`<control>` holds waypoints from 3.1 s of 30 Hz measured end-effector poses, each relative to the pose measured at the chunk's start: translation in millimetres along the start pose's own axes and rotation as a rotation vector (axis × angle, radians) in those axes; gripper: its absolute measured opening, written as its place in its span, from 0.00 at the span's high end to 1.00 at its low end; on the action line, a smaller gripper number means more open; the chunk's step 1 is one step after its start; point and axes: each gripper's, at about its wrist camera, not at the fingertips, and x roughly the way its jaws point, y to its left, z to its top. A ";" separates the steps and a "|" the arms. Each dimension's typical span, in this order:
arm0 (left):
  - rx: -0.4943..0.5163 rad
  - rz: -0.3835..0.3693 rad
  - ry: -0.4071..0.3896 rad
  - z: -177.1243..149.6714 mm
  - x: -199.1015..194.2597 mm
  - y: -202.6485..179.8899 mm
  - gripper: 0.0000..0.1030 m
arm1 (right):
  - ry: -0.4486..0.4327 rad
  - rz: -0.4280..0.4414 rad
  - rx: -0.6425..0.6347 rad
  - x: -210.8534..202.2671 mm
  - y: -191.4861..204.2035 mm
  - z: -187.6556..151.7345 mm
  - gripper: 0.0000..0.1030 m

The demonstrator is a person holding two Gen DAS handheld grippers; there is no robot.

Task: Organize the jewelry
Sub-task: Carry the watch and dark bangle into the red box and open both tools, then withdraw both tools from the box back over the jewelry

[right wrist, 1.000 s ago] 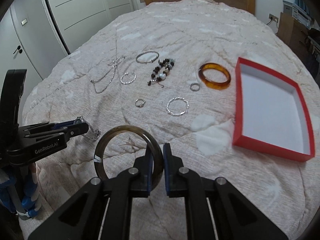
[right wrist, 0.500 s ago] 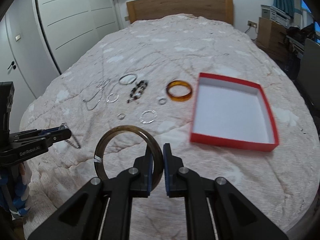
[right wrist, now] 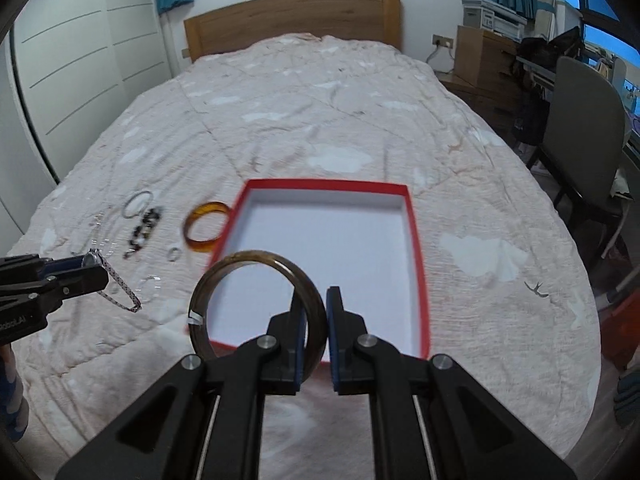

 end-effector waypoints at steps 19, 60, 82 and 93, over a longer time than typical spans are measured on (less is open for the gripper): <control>0.072 -0.105 0.196 5.4 129.5 -51.1 0.92 | 0.197 -0.020 -0.184 92.6 -41.7 -11.1 0.91; -0.143 0.138 0.008 -102.5 -60.3 98.8 0.53 | -0.058 0.081 -0.077 -77.0 28.4 -13.5 0.61; -0.331 0.166 -0.045 -164.6 -94.3 184.6 0.55 | 0.026 0.216 -0.210 -64.4 161.6 -32.4 0.61; -0.248 0.115 0.032 -124.0 -26.9 178.2 0.60 | 0.132 0.251 -0.235 10.2 168.2 -23.3 0.61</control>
